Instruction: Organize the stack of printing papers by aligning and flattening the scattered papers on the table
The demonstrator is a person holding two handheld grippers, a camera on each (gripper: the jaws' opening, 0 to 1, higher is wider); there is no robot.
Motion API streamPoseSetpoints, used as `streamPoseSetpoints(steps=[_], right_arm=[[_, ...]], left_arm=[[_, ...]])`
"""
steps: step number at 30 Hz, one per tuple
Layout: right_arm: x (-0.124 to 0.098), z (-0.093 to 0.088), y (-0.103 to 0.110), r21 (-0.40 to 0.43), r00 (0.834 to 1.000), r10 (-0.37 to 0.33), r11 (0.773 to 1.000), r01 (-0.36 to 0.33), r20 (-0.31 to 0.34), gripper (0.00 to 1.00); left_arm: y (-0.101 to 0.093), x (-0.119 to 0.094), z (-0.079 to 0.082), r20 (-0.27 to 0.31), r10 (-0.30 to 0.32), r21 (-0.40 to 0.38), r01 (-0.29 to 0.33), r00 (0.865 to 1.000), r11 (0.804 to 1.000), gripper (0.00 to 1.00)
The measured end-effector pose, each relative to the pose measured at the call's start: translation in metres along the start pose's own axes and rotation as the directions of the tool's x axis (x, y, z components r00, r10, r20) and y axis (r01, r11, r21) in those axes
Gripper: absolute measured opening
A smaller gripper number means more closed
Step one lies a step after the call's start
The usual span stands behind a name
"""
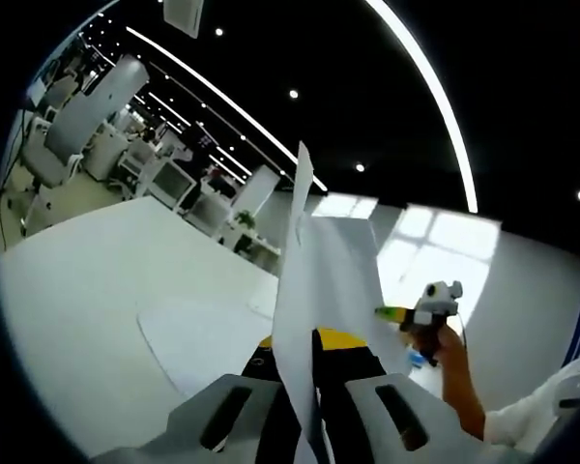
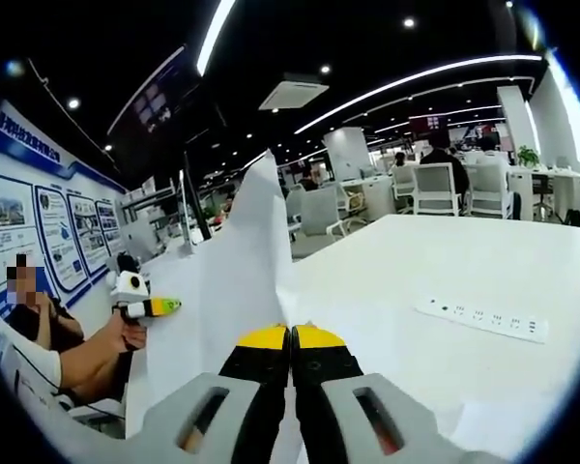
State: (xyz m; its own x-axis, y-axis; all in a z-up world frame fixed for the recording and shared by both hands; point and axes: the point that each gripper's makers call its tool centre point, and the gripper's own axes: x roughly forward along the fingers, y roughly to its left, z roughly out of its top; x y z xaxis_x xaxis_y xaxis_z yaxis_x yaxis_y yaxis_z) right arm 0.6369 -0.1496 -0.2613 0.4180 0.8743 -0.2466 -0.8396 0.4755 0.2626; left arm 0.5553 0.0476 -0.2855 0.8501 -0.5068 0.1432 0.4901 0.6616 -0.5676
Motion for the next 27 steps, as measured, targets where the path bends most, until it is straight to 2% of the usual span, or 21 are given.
streamPoseSetpoints(steps=[27], right_arm=[[0.0034,0.0001,0.0046,-0.015,1.0,0.014,1.0,-0.015,-0.012,0.0]], left_arm=[[0.0028,-0.0003,0.0047,0.0,0.0,0.005,0.0,1.0,1.0,0.06]])
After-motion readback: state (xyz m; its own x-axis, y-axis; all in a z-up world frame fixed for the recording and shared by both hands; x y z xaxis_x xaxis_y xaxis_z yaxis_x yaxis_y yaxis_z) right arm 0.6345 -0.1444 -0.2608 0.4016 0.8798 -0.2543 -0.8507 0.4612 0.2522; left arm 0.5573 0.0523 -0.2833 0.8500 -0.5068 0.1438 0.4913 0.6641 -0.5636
